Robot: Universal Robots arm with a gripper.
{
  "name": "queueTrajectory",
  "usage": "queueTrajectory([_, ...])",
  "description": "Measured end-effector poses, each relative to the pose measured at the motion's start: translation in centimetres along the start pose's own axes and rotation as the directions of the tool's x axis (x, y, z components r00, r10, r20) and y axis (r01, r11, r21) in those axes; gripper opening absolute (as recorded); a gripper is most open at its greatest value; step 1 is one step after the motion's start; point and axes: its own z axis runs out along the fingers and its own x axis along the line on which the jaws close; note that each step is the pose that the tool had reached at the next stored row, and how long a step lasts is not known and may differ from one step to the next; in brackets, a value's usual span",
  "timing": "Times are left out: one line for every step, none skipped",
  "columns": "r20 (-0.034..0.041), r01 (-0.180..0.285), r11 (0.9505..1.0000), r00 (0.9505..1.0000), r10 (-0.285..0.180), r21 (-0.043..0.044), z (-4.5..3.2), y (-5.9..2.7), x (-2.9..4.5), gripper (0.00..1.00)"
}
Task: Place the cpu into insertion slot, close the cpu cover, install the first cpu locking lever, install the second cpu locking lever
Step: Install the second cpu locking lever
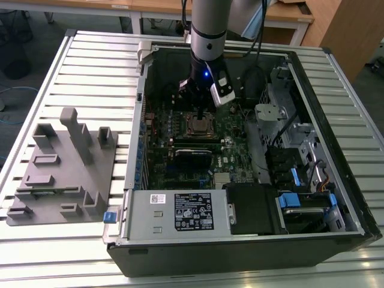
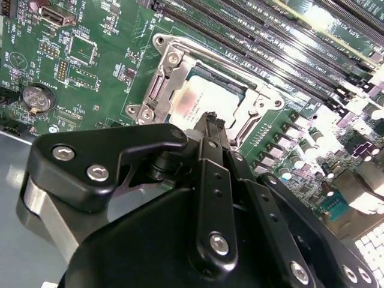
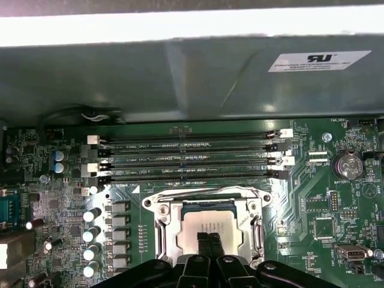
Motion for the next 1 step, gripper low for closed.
queueTrajectory([0.0,0.0,1.0,1.0,0.0,0.0001,0.0,0.0,0.0,0.1])
